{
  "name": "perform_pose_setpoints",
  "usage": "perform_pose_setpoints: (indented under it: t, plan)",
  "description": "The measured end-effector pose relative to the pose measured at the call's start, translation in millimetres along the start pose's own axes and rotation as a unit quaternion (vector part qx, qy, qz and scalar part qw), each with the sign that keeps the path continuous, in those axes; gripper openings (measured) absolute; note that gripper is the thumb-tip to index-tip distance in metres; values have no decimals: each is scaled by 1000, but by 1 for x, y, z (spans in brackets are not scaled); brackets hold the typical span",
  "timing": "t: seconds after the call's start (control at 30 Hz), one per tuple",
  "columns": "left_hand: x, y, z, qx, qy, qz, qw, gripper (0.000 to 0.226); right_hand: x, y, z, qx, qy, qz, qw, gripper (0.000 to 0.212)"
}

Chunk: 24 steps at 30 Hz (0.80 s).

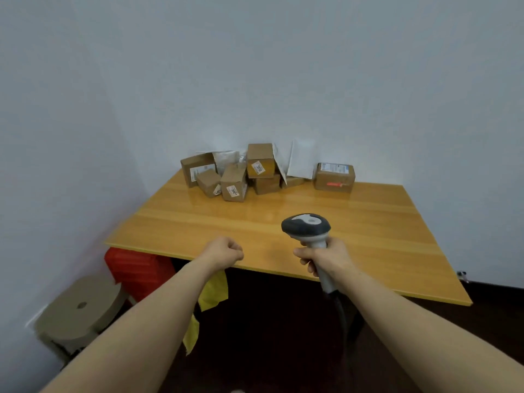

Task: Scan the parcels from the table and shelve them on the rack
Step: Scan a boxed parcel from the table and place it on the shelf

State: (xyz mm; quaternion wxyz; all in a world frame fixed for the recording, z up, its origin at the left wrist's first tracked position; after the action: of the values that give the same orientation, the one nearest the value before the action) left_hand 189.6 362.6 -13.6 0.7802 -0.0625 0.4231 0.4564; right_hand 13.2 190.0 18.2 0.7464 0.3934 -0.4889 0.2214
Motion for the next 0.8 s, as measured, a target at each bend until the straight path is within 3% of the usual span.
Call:
perform_pose_setpoints:
  t: [0.1, 0.23, 0.43, 0.6, 0.8]
  plan:
    - [14, -64, 19, -6, -9, 11, 1000, 6, 19, -54, -17, 5, 7, -8, 1000, 22]
    - [33, -168, 56, -61, -33, 30, 997, 39, 49, -150, -54, 11, 5, -17, 1000, 20]
    - [66, -319, 115, -75, -40, 70, 994, 47, 100, -290, -126, 19, -10, -58, 998, 11]
    - [71, -422, 152, -109, -118, 70, 985, 53, 118, -378, -160, 28, 9, -85, 996, 10]
    - [78, -501, 154, -52, -174, 72, 981, 69, 115, -440, -185, 41, 15, -108, 993, 13]
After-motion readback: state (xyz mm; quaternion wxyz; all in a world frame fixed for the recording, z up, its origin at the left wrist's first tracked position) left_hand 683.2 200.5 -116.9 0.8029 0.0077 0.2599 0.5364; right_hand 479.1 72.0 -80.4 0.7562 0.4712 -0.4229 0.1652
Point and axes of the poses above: each hand's wrist, its own y-axis away from the middle knuckle, its own z-axis out of the back of the hand, x = y × z, the point moved 5 cm from there along -y, towards the middle knuckle, and after that the axes turned 5 degrees about -z, right-handed, at the moved point
